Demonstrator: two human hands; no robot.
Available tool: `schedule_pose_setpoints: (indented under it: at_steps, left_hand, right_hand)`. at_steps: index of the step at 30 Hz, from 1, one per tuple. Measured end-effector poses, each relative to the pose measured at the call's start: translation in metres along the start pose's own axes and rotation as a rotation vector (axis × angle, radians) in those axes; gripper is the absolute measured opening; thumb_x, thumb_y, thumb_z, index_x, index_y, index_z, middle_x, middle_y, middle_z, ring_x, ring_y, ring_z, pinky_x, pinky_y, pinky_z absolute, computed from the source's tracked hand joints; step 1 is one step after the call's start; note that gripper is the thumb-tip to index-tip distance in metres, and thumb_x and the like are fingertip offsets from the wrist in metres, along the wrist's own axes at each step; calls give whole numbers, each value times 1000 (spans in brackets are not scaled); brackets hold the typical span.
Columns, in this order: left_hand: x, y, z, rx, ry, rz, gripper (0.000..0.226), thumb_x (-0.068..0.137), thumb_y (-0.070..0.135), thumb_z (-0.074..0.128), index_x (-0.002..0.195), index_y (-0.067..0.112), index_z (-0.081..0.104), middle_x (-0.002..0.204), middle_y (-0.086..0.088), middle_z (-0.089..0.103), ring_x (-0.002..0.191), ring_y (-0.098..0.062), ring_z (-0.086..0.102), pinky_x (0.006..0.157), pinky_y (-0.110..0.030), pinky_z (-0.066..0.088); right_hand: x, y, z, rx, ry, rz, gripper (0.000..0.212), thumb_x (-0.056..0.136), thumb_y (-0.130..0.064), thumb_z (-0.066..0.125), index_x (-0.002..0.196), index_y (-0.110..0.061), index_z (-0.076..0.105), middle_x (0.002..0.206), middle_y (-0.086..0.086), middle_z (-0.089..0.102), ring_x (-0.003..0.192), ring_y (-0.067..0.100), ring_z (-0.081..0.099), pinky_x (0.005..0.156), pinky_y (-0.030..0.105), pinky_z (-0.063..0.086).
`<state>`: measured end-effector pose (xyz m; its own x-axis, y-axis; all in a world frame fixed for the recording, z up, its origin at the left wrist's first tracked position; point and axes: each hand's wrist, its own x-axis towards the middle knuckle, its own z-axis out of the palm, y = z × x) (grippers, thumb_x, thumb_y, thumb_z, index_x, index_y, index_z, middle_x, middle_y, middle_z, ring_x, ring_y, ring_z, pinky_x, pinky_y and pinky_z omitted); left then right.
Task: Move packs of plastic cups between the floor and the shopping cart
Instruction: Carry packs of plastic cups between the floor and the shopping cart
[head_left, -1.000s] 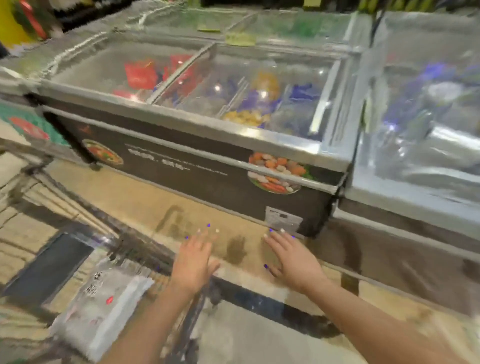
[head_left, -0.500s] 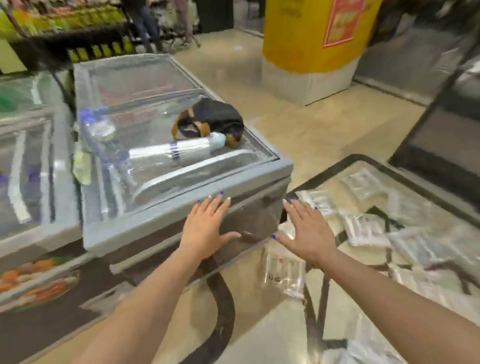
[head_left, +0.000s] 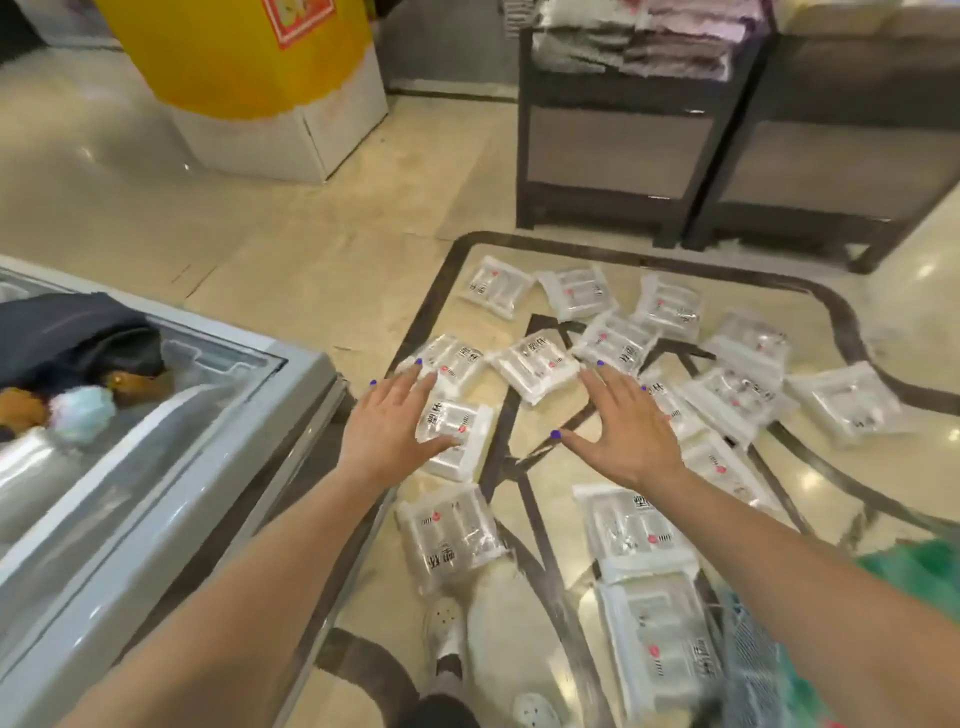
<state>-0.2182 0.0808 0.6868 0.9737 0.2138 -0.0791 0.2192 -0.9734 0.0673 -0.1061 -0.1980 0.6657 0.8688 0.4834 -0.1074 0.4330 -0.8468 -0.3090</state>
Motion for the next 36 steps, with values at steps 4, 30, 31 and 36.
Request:
schedule_pose_setpoints:
  at_steps: [4, 30, 31, 36]
  left_hand:
    - [40, -14, 28, -83, -50, 32, 98, 76, 78, 46, 153, 24, 20, 161, 0, 20, 146, -22, 22, 119, -41, 20]
    - [50, -154, 558, -700, -523, -466, 95, 67, 72, 70, 146, 34, 33, 151, 2, 39, 137, -20, 39, 113, -44, 35]
    - [45, -159, 588, -675, -515, -484, 97, 61, 81, 65, 143, 39, 35, 148, 4, 43, 134, -20, 43, 109, -45, 39]
    - [27, -169, 703, -626, -465, -598, 94, 73, 50, 76, 149, 31, 25, 151, 3, 36, 134, -22, 40, 106, -41, 40]
  right_hand:
    - [19, 11, 31, 90, -99, 58, 92, 82, -75, 45, 156, -34, 8, 164, -3, 10, 150, 22, 10, 122, 42, 14]
    - [164, 50, 565, 423, -670, 53, 102, 75, -43, 81, 155, -24, 21, 160, 1, 26, 147, 18, 22, 119, 30, 19]
    - [163, 58, 594, 432, -678, 73, 101, 75, -39, 82, 155, -22, 21, 160, 1, 25, 147, 17, 23, 117, 25, 18]
    - [162, 91, 717, 435, -621, 153, 105, 72, -34, 85, 155, -20, 22, 158, 6, 28, 145, 23, 25, 115, 27, 18]
